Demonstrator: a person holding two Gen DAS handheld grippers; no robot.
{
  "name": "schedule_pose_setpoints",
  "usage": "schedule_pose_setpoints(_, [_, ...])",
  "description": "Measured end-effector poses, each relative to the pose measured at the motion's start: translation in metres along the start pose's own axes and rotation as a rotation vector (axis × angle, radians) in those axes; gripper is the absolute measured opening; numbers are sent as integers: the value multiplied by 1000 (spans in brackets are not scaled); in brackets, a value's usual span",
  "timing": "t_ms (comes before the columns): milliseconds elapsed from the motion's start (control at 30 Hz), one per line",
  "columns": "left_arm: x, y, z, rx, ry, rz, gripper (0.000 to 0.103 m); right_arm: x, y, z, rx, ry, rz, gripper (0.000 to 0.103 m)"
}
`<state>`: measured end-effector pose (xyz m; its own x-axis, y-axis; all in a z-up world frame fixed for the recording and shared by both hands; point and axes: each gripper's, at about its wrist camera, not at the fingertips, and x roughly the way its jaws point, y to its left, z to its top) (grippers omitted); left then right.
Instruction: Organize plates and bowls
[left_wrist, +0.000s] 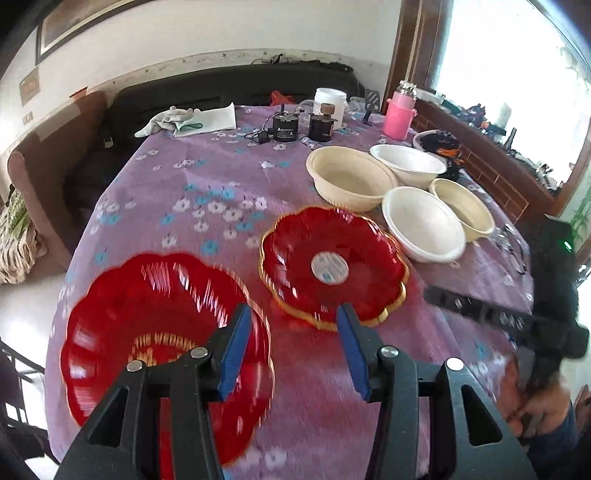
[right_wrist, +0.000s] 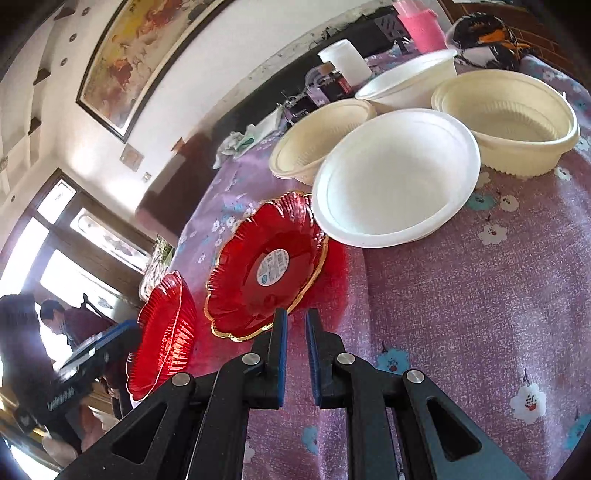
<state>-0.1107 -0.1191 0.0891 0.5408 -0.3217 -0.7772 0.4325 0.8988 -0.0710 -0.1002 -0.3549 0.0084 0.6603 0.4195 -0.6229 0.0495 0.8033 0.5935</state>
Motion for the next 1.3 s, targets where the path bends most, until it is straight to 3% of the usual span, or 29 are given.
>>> schedule_pose_setpoints(267, [50,15,49,-64,106,14,55,5,3,8,10,28,0,14])
schedule_pose_setpoints(333, [62,21,59,-87,125,50,57,8,7,11,8,33,-3,19])
schedule_pose_setpoints(500, [96,31,68,-132,211,27,58,17,11,16,2,43,-19,28])
schedule_pose_setpoints(767, [132,32,75,-158,264,27,30,28,6,19,24,52,-11,28])
schedule_pose_setpoints(867, [142,30,73,-159,282,31,25,34,5,21,24,60,-16,28])
schedule_pose_setpoints(1067, [133,23,66,-131,273,28,24,42,1,23,22,56,-42,23])
schedule_pose_setpoints(1300, [83,7,40,-78,201,2,25,18,4,11,-33,56,-53,20])
